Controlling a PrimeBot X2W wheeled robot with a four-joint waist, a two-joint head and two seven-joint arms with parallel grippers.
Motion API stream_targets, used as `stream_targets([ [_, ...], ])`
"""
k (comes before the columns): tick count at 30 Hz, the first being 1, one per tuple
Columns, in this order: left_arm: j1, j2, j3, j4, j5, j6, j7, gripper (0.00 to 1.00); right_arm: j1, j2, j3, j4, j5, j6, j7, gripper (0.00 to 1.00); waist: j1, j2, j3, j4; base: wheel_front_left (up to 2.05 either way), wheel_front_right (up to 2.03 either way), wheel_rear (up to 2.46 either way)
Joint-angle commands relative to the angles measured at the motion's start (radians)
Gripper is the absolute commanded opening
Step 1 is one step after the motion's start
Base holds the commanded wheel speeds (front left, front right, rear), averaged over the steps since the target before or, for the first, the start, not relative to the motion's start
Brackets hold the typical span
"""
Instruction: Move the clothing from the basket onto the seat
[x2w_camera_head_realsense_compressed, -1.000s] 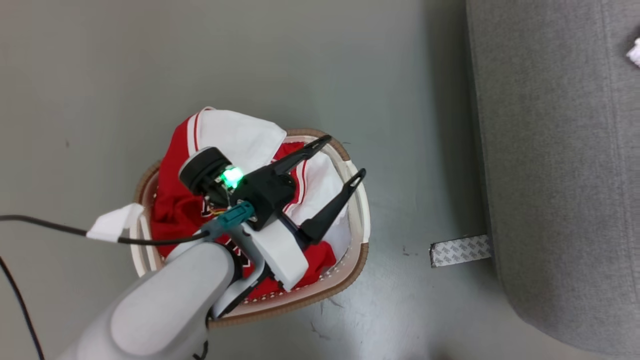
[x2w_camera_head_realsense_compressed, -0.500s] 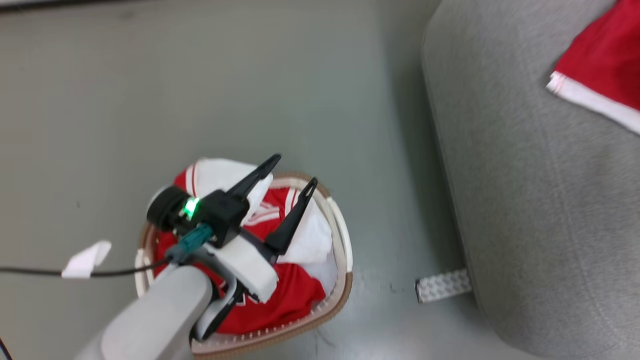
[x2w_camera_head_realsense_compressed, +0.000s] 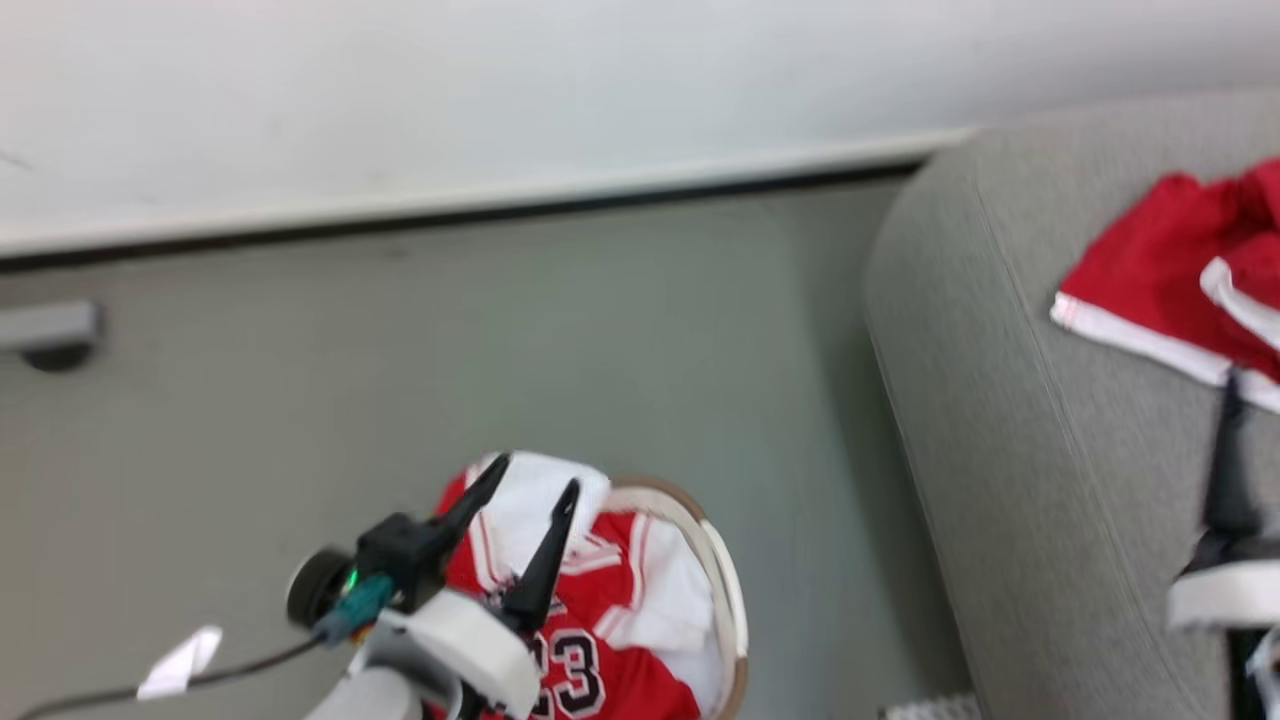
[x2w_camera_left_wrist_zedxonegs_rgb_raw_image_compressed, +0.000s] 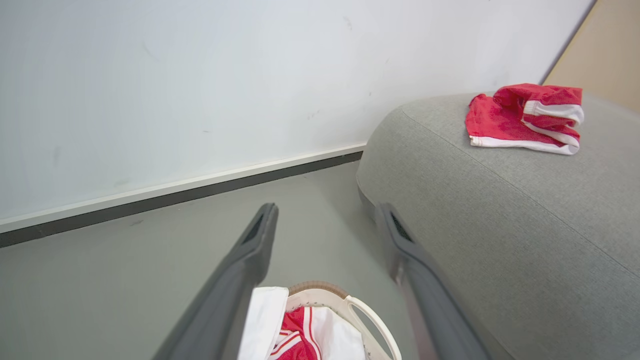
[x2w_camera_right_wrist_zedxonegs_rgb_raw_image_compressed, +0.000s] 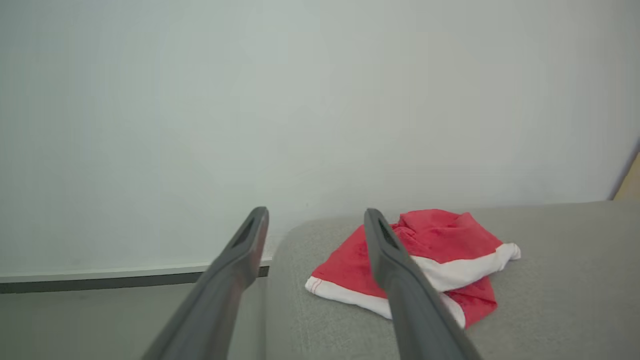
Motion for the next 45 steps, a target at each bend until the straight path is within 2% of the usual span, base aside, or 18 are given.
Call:
stream_targets([
  [1, 0.056, -0.012, 0.035, -0.009, 0.005, 0.009, -0.002, 1.00, 0.063, 0.013, 0.033, -0.019, -0.003, -0.002, 0.001, 1.00, 0.0002, 0.0000, -0.099, 0.066, 0.00, 0.00, 0.00],
  [10, 0.256, -0.053, 0.183, -0.035, 0.061, 0.011, -0.002, 1.00, 0.208, 0.039, 0.160, -0.048, -0.014, -0.002, 0.001, 1.00, 0.0002, 0.0000, -0.204, 0.124, 0.00, 0.00, 0.00],
  [21, 0.424, -0.120, 0.356, -0.056, 0.159, -0.016, -0.002, 1.00, 0.292, 0.066, 0.227, -0.008, -0.008, -0.002, 0.001, 1.00, 0.0002, 0.0000, -0.250, 0.153, 0.00, 0.00, 0.00],
  [33, 0.445, -0.179, 0.453, -0.044, 0.242, -0.089, -0.002, 1.00, 0.283, 0.073, 0.258, 0.012, 0.002, -0.002, 0.001, 1.00, 0.0002, 0.0000, -0.241, 0.161, 0.00, 0.00, 0.00],
  [40, 0.433, -0.206, 0.491, -0.034, 0.275, -0.124, -0.002, 1.00, 0.271, 0.073, 0.278, 0.017, 0.030, -0.002, 0.001, 1.00, 0.0002, 0.0000, -0.228, 0.137, 0.00, 0.00, 0.00],
  [45, 0.377, -0.215, 0.492, -0.017, 0.312, -0.150, -0.002, 1.00, 0.246, 0.073, 0.293, 0.000, 0.047, -0.002, 0.001, 1.00, 0.0002, 0.0000, -0.176, 0.109, 0.00, 0.00, 0.00],
])
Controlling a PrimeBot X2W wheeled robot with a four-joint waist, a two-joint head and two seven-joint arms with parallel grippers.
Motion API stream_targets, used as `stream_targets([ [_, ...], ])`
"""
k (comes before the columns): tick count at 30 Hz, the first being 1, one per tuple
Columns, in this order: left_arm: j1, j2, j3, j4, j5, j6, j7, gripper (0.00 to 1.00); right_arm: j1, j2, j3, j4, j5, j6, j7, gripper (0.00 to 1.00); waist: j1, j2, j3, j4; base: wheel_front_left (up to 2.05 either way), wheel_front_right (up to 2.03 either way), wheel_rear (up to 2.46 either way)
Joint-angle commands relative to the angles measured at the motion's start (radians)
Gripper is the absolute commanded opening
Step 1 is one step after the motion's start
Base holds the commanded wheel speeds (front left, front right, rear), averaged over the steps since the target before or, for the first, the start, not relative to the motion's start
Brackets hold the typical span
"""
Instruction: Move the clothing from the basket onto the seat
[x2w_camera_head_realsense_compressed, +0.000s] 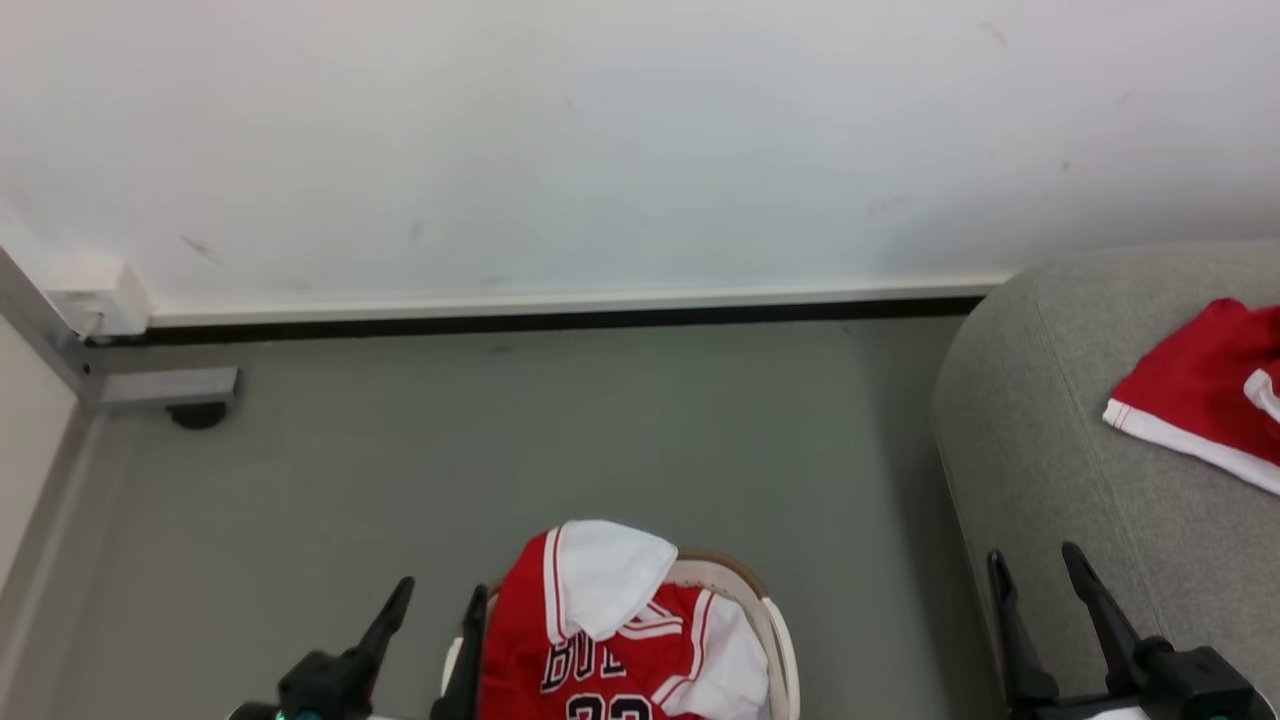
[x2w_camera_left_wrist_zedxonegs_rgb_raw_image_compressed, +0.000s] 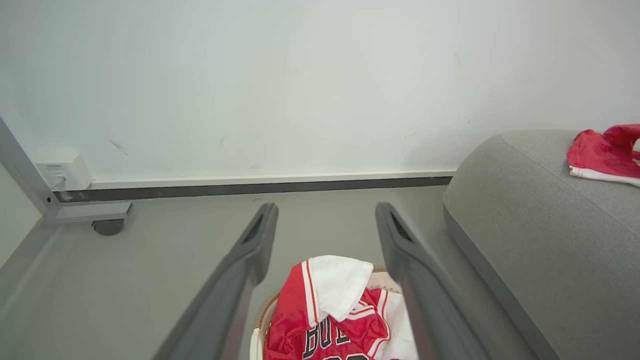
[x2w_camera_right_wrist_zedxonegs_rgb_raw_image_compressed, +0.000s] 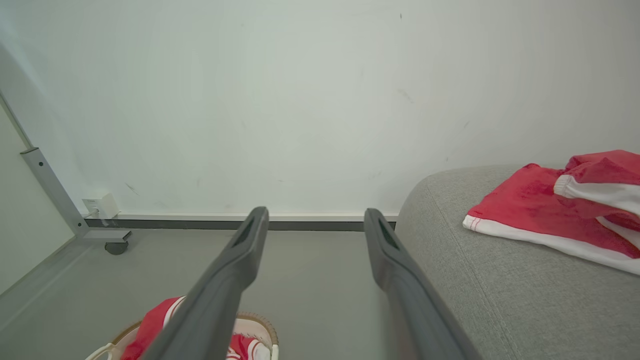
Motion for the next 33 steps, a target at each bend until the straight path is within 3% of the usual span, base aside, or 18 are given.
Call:
stream_targets([
  [1, -0.033, 0.001, -0.009, 0.019, 0.024, -0.009, -0.001, 1.00, -0.023, -0.001, 0.005, -0.012, 0.006, -0.002, 0.001, 1.00, 0.0000, 0.0000, 0.039, -0.020, 0.00, 0.00, 0.00],
  [21, -0.545, 0.065, -0.109, 0.493, 0.134, -0.062, 0.075, 1.00, -0.211, 0.000, 0.098, -0.100, 0.102, -0.002, 0.001, 1.00, 0.0000, 0.0000, 0.474, -0.201, 0.00, 0.00, 0.00],
  [33, -0.708, 0.067, -0.290, 0.684, 0.212, -0.087, 0.122, 1.00, -0.305, 0.000, 0.096, -0.192, 0.134, -0.002, 0.001, 1.00, 0.0000, 0.0000, 0.712, -0.240, 0.00, 0.00, 0.00],
])
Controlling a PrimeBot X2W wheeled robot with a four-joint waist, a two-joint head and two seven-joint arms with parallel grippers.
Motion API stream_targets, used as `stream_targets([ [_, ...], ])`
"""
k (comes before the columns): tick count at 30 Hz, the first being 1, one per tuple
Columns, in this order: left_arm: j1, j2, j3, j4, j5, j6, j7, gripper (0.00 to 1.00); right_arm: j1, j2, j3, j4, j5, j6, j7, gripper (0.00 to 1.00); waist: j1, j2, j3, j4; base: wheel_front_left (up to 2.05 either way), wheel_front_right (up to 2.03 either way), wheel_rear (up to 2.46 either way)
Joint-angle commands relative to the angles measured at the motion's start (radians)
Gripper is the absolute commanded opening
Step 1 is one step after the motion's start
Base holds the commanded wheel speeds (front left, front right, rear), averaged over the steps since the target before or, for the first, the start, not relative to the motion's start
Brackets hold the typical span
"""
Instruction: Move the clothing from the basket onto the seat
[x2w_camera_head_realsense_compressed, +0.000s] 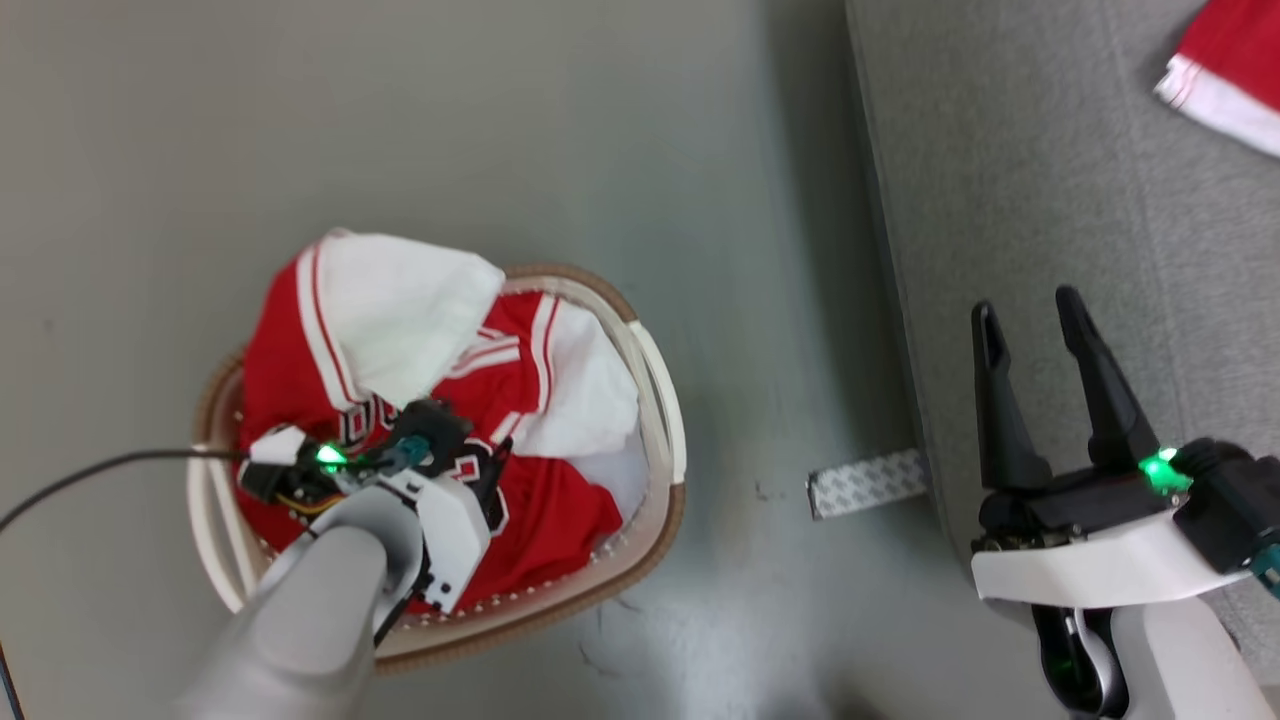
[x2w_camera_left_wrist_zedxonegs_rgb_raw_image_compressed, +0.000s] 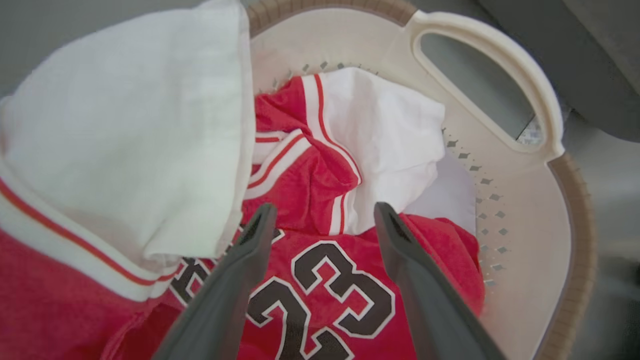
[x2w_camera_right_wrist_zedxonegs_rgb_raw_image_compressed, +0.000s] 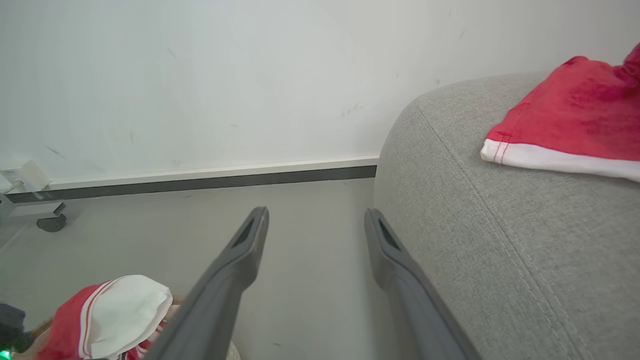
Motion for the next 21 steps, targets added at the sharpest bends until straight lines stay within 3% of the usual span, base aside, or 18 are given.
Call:
stream_targets([
  [1, -0.020, 0.008, -0.009, 0.012, 0.008, -0.002, 0.002, 1.00, -0.018, 0.000, 0.004, -0.012, 0.003, -0.002, 0.001, 1.00, -0.0003, 0.0000, 0.062, -0.022, 0.00, 0.00, 0.00],
  [15, -0.158, 0.053, -0.121, 0.145, 0.036, -0.004, 0.052, 1.00, -0.036, 0.000, 0.034, -0.116, 0.045, -0.002, 0.001, 1.00, -0.0003, 0.0000, 0.216, -0.071, 0.00, 0.00, 0.00],
  [21, -0.190, 0.048, -0.144, 0.183, 0.041, -0.004, 0.043, 1.00, -0.023, 0.000, 0.021, -0.142, 0.029, -0.002, 0.001, 1.00, -0.0003, 0.0000, 0.246, -0.053, 0.08, 0.08, 0.08],
])
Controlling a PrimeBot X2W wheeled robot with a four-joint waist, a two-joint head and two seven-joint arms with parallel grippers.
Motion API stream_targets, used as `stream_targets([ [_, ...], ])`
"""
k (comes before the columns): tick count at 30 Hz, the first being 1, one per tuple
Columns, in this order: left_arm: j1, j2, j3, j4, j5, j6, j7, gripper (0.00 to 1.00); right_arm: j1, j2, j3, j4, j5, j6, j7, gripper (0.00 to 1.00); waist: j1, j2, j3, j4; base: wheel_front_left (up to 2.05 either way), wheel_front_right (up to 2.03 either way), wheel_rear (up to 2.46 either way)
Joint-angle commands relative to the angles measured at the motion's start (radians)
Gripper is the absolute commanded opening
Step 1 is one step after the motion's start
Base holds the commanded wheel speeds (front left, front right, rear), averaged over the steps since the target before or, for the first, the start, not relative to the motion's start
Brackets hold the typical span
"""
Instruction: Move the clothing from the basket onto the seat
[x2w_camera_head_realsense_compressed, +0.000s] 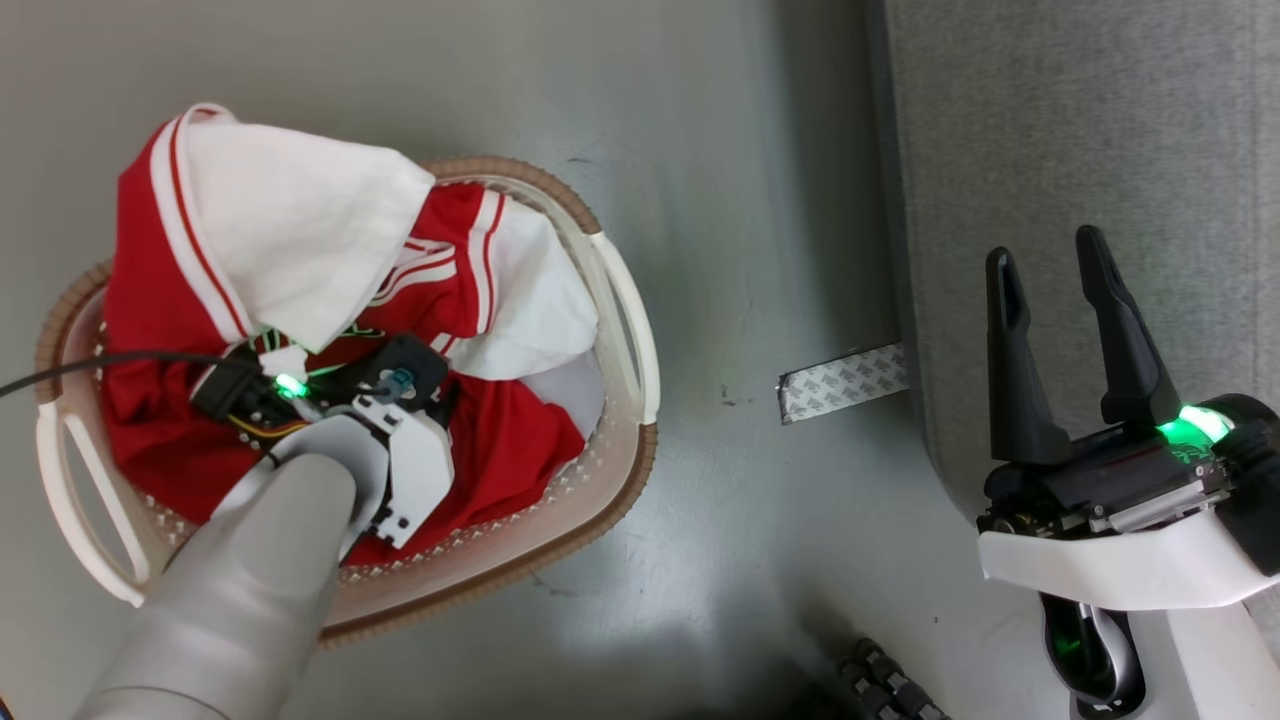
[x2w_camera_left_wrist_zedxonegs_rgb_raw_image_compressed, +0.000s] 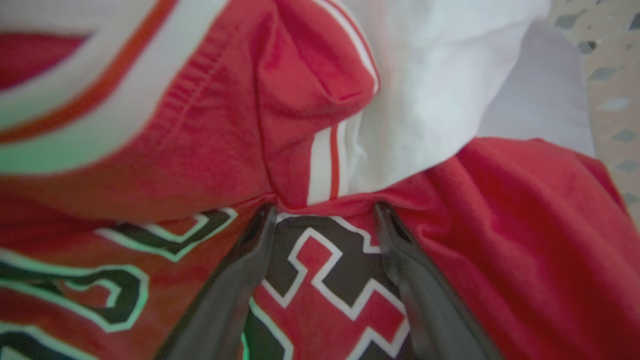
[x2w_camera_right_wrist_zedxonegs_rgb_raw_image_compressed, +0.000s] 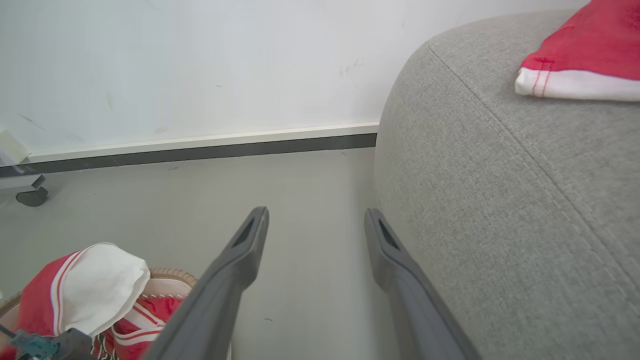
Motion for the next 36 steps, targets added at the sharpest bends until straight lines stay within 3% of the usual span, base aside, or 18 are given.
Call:
stream_targets([
  [1, -0.005, 0.008, -0.001, 0.016, 0.007, -0.002, -0.005, 1.00, 0.002, 0.000, -0.006, -0.011, -0.006, -0.002, 0.001, 1.00, -0.0001, 0.0000, 0.010, 0.011, 0.12, 0.12, 0.12],
  [2, -0.008, 0.008, -0.005, 0.021, 0.005, -0.002, -0.011, 0.47, 0.002, 0.000, -0.010, -0.014, -0.009, -0.002, 0.001, 1.00, -0.0001, 0.0000, 0.013, 0.015, 0.13, 0.13, 0.13],
  [3, -0.011, 0.007, -0.011, 0.026, 0.008, -0.002, -0.017, 0.29, 0.004, 0.000, -0.013, -0.019, -0.014, -0.002, 0.001, 1.00, -0.0001, 0.0000, 0.016, 0.020, 0.13, 0.13, 0.13],
  [4, -0.013, 0.006, -0.017, 0.031, 0.007, -0.002, -0.022, 0.05, 0.005, 0.000, -0.017, -0.023, -0.018, -0.002, 0.001, 1.00, -0.0001, 0.0000, 0.020, 0.026, 0.13, 0.13, 0.13],
  [5, -0.014, 0.006, -0.022, 0.037, 0.004, -0.002, -0.029, 0.00, 0.006, 0.000, -0.020, -0.028, -0.024, -0.002, 0.001, 1.00, -0.0001, 0.0000, 0.024, 0.031, 0.14, 0.14, 0.14],
  [20, -0.031, -0.028, -0.088, 0.079, -0.086, -0.002, -0.129, 0.00, 0.004, 0.000, -0.046, -0.028, -0.059, -0.002, 0.001, 1.00, -0.0001, 0.0000, 0.001, 0.094, 0.04, 0.04, 0.04],
  [27, 0.043, -0.063, -0.113, 0.019, -0.178, -0.002, -0.161, 0.00, 0.021, 0.000, -0.057, 0.028, -0.068, -0.002, 0.001, 1.00, -0.0001, 0.0000, -0.148, 0.153, 0.00, 0.00, 0.00],
  [36, 0.208, -0.072, -0.167, -0.193, -0.354, -0.002, -0.165, 0.00, 0.114, -0.001, -0.081, 0.131, -0.084, -0.002, 0.001, 1.00, -0.0001, 0.0000, -0.439, 0.262, 0.00, 0.00, 0.00],
])
